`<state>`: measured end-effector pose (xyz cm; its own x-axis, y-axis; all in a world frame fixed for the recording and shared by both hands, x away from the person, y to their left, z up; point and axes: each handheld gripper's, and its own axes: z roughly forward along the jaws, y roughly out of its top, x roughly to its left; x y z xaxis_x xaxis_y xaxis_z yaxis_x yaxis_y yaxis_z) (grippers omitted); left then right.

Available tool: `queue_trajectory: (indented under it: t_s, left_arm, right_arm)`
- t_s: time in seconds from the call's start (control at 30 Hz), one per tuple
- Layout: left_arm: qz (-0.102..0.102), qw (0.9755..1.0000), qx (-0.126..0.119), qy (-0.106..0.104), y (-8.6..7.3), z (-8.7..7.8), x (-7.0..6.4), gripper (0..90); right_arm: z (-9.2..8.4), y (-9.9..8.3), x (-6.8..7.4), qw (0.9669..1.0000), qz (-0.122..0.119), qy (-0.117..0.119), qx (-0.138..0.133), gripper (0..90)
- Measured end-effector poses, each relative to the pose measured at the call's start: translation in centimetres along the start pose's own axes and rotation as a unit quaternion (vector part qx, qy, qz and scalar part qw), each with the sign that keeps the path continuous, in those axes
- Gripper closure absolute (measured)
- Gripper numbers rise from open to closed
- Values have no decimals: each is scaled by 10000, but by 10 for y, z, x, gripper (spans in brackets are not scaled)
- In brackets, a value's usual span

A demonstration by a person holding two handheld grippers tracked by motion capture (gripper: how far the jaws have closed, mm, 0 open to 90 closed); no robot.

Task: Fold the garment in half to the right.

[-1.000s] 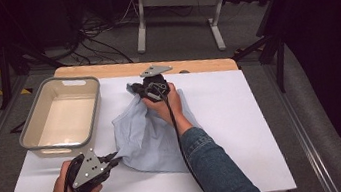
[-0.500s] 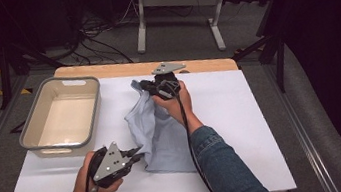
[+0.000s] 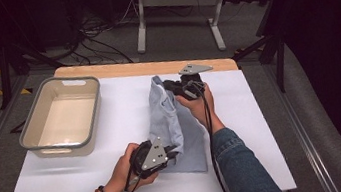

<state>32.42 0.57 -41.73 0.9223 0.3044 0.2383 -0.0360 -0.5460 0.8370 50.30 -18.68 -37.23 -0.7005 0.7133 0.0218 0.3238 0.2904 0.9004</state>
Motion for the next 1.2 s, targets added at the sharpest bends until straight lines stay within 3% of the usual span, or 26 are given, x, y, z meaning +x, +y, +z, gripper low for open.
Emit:
queue_trajectory:
  t_s: [0.17,0.23,0.3,0.37,0.57,0.7,0.83,0.93,1.03,1.13,1.2]
  left_arm:
    - [51,9998,154,-142,4,19,-6,825]
    - [16,9998,150,-160,4,24,-6,823]
    - [2,9998,176,-39,5,30,-8,812]
    - [-21,9997,221,-98,5,36,-10,809]
    - [24,9995,245,-210,7,40,-12,789]
    - [-37,9996,119,-268,9,33,-13,734]
    - [66,9998,-11,-182,12,16,-12,588]
    - [53,9999,-104,-126,7,-6,-8,513]
    - [-7,10000,52,49,-1,-17,-6,378]
    - [-78,9996,279,77,-16,-22,-7,305]
    - [-169,9989,442,16,-25,-21,-6,268]
  right_arm:
    - [-9,-14,-13,9994,71,-280,197,853]
    - [-12,-19,-17,9990,96,-343,260,844]
    - [-14,-25,-22,9983,116,-452,354,845]
    - [-17,-30,-25,9979,169,-505,372,843]
    - [-24,-44,-30,9961,151,-701,513,823]
    - [-30,-49,-31,9954,153,-785,525,769]
    - [-46,-52,-24,9952,42,-846,499,704]
    - [-62,-55,-14,9964,-68,-734,421,664]
    - [-75,-60,-2,9978,-152,-449,463,589]
    - [-86,-69,14,9971,-397,-351,544,539]
    - [-91,-77,19,9975,-338,-257,569,503]
